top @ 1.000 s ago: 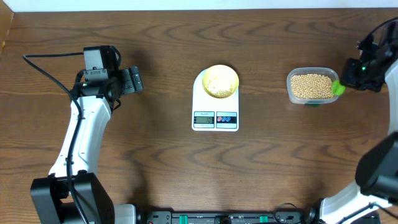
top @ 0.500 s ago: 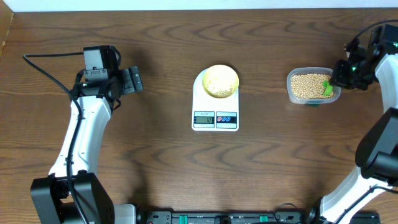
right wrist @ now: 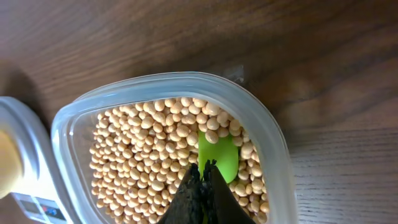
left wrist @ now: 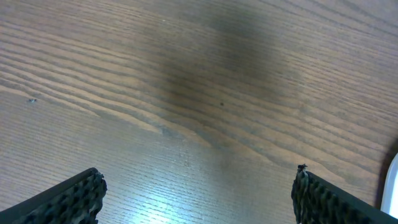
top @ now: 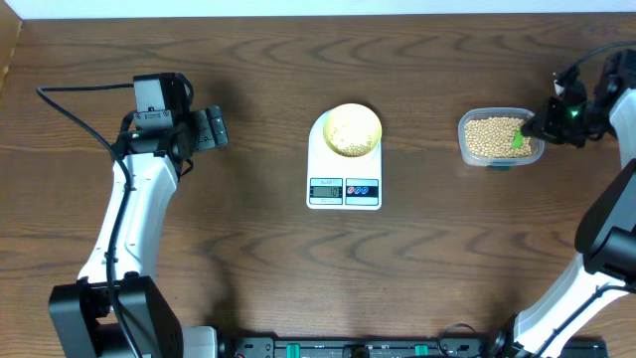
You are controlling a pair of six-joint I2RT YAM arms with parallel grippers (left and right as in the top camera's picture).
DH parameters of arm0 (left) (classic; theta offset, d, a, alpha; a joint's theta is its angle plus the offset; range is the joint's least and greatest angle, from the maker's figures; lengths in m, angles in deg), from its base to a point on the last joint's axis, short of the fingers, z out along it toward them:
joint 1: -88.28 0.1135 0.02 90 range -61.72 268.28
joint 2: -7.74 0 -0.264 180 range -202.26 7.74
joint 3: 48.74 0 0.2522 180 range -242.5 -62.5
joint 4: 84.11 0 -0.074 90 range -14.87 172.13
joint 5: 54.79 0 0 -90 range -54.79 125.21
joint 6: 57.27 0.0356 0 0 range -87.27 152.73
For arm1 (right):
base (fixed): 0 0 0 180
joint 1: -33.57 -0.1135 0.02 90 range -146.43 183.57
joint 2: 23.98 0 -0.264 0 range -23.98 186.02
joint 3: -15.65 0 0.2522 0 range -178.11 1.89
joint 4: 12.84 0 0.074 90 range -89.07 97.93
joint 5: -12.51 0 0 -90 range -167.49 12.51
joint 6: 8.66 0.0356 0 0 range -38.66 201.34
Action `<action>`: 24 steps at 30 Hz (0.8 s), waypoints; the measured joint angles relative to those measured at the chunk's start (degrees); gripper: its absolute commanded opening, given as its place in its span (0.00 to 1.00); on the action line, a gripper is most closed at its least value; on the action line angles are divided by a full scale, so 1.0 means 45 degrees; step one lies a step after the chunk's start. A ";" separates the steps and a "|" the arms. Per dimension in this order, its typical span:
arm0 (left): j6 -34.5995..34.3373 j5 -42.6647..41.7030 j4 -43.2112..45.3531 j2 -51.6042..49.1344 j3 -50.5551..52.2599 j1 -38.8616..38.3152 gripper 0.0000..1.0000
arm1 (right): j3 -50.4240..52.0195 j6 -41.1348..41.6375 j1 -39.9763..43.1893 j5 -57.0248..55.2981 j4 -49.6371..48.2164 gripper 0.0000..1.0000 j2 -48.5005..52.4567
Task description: Scoop item into bowl and weigh 50g on scale
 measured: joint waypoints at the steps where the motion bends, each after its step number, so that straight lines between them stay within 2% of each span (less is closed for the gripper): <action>1: 0.0000 0.0000 0.0000 0.0000 0.0000 0.0000 0.98 | 0.0000 -0.0029 0.0058 0.0180 0.0005 0.01 0.0039; 18: 0.0000 0.0000 0.0000 0.0000 0.0000 0.0000 0.98 | 0.0175 -0.0680 0.0971 0.2939 0.0044 0.01 0.0126; 24: 0.0000 0.0000 0.0005 0.0000 0.0000 0.0000 0.98 | 0.1015 -0.1044 0.1345 0.3934 -0.0170 0.01 0.0126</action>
